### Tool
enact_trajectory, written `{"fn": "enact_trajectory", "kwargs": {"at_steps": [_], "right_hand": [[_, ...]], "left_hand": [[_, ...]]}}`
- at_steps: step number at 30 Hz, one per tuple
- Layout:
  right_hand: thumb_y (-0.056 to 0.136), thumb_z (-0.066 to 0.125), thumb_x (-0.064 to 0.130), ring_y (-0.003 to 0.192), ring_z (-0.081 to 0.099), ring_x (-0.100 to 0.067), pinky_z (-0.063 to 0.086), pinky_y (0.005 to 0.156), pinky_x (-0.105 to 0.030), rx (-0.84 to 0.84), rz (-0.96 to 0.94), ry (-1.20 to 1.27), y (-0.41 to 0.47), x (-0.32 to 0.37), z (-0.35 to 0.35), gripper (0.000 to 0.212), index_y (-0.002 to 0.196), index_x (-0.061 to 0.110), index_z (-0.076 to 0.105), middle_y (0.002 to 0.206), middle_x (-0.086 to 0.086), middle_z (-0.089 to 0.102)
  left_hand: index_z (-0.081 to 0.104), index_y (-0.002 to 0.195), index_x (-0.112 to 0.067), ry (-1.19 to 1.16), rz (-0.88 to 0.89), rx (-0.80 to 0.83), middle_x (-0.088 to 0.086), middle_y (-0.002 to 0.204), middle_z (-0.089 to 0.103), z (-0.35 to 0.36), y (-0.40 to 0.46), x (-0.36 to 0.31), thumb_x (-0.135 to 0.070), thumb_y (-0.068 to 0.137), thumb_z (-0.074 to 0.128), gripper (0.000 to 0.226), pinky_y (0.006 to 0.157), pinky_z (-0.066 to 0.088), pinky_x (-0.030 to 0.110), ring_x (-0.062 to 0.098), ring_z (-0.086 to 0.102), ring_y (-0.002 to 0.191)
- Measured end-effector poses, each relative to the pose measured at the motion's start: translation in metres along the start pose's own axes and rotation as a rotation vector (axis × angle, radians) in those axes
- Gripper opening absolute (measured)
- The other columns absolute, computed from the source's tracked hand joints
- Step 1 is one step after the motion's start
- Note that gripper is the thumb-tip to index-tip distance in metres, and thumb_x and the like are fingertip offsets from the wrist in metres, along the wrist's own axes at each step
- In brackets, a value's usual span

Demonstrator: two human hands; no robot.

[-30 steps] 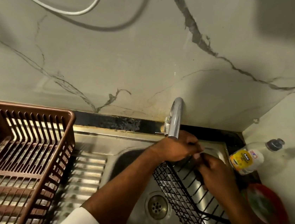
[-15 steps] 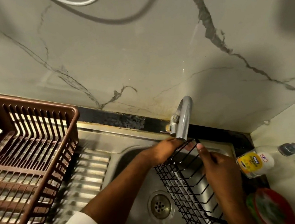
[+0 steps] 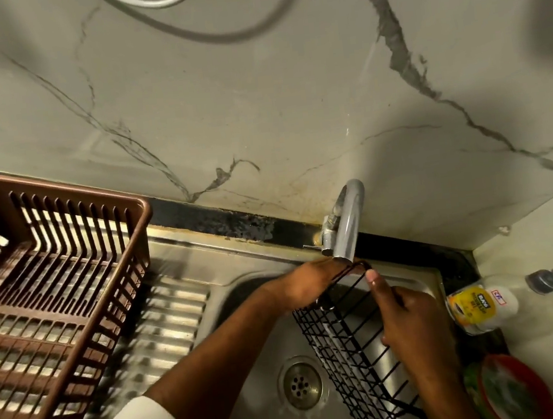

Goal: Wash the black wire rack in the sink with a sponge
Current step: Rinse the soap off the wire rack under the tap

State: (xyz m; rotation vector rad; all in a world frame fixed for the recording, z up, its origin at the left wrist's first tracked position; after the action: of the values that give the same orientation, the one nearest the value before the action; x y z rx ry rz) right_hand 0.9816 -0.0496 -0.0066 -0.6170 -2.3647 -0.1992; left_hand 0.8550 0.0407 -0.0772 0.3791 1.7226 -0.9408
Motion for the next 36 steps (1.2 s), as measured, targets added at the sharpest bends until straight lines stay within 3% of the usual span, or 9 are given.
{"fn": "enact_trajectory", "kwargs": {"at_steps": [5, 8, 11, 15, 19, 21, 23, 30, 36], "right_hand": [[0.087, 0.045, 0.069, 0.043, 0.056, -0.03, 0.04, 0.049, -0.028, -0.046, 0.056, 0.097, -0.007, -0.001, -0.007, 0.069, 0.047, 0.013, 0.039, 0.041, -0.006, 0.039], [0.088, 0.038, 0.069, 0.043, 0.049, -0.022, 0.036, 0.051, -0.028, -0.063, 0.023, 0.066, -0.005, 0.009, -0.007, 0.072, 0.049, 0.009, 0.044, 0.043, -0.007, 0.045], [0.09, 0.034, 0.07, 0.051, 0.058, -0.024, 0.039, 0.053, -0.028, -0.062, 0.043, 0.011, -0.002, 0.006, -0.001, 0.074, 0.054, 0.009, 0.056, 0.048, -0.007, 0.058], [0.089, 0.037, 0.073, 0.045, 0.056, -0.022, 0.044, 0.055, -0.031, -0.105, 0.14, 0.104, 0.0, -0.012, 0.004, 0.073, 0.057, 0.012, 0.061, 0.044, -0.005, 0.057], [0.085, 0.042, 0.074, 0.053, 0.057, -0.03, 0.044, 0.057, -0.036, -0.164, 0.354, 0.296, -0.007, -0.036, -0.003, 0.069, 0.075, 0.011, 0.067, 0.058, -0.02, 0.06], [0.084, 0.046, 0.076, 0.052, 0.052, -0.024, 0.039, 0.05, -0.03, -0.205, 0.476, 0.399, -0.014, -0.052, -0.005, 0.06, 0.09, 0.019, 0.065, 0.062, -0.015, 0.059], [0.081, 0.047, 0.082, 0.046, 0.045, -0.018, 0.033, 0.043, -0.023, -0.196, 0.551, 0.436, -0.022, -0.063, -0.002, 0.068, 0.1, 0.02, 0.065, 0.061, -0.01, 0.057], [0.082, 0.052, 0.078, 0.046, 0.039, -0.012, 0.029, 0.042, -0.021, -0.149, 0.656, 0.599, -0.039, -0.068, 0.011, 0.071, 0.105, 0.013, 0.064, 0.061, -0.004, 0.05], [0.093, 0.037, 0.072, 0.046, 0.045, -0.014, 0.03, 0.041, -0.023, 0.005, 0.592, 0.676, -0.046, -0.054, 0.043, 0.067, 0.1, 0.015, 0.073, 0.064, -0.01, 0.063]], "left_hand": [[0.052, 0.142, -0.017, -0.101, -0.072, -0.028, -0.004, 0.128, 0.058, -0.008, 0.002, 0.021, -0.042, 0.106, 0.043, 0.045, 0.1, 0.042, 0.023, 0.01, 0.052, 0.113], [0.045, 0.149, -0.016, -0.055, -0.059, -0.025, 0.004, 0.147, 0.051, -0.006, 0.007, 0.007, -0.054, 0.101, 0.048, 0.062, 0.112, 0.037, 0.032, 0.016, 0.048, 0.125], [0.053, 0.145, -0.03, 0.025, 0.021, 0.03, -0.003, 0.15, 0.052, 0.007, 0.01, -0.022, -0.07, 0.095, 0.045, 0.065, 0.12, 0.029, 0.041, 0.017, 0.044, 0.139], [0.064, 0.129, -0.039, 0.103, 0.149, 0.038, -0.02, 0.116, 0.066, 0.025, 0.009, -0.048, -0.064, 0.099, 0.042, 0.045, 0.116, 0.039, 0.044, 0.013, 0.058, 0.124], [0.062, 0.125, -0.054, 0.039, 0.19, -0.113, -0.005, 0.126, 0.068, 0.012, 0.006, -0.038, -0.082, 0.09, 0.037, 0.052, 0.103, 0.052, 0.053, 0.032, 0.063, 0.12], [0.064, 0.127, -0.047, 0.051, 0.222, -0.204, 0.004, 0.113, 0.067, 0.002, -0.002, -0.03, -0.076, 0.095, 0.035, 0.052, 0.085, 0.059, 0.045, 0.026, 0.067, 0.1], [0.064, 0.129, -0.036, 0.047, 0.21, -0.234, 0.003, 0.106, 0.065, -0.004, -0.01, -0.023, -0.071, 0.097, 0.037, 0.055, 0.075, 0.059, 0.04, 0.019, 0.064, 0.091], [0.069, 0.113, -0.03, 0.082, 0.101, -0.318, 0.002, 0.101, 0.068, -0.022, -0.022, -0.006, -0.054, 0.104, 0.039, 0.039, 0.08, 0.055, 0.04, 0.015, 0.062, 0.084], [0.072, 0.105, -0.016, 0.497, 0.198, -0.462, 0.008, 0.081, 0.07, -0.011, -0.047, -0.052, -0.059, 0.104, 0.031, 0.059, 0.071, 0.06, 0.043, 0.021, 0.069, 0.072]]}}
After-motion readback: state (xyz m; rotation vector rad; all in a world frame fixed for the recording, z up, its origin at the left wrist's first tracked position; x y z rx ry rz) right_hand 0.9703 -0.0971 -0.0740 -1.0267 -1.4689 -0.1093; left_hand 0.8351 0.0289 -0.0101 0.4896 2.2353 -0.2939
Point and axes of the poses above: each hand's wrist, its own y-axis towards the middle knuckle, its own z-axis out of the palm, x = y × z, the point moved 10 cm from there along y, towards the middle knuckle
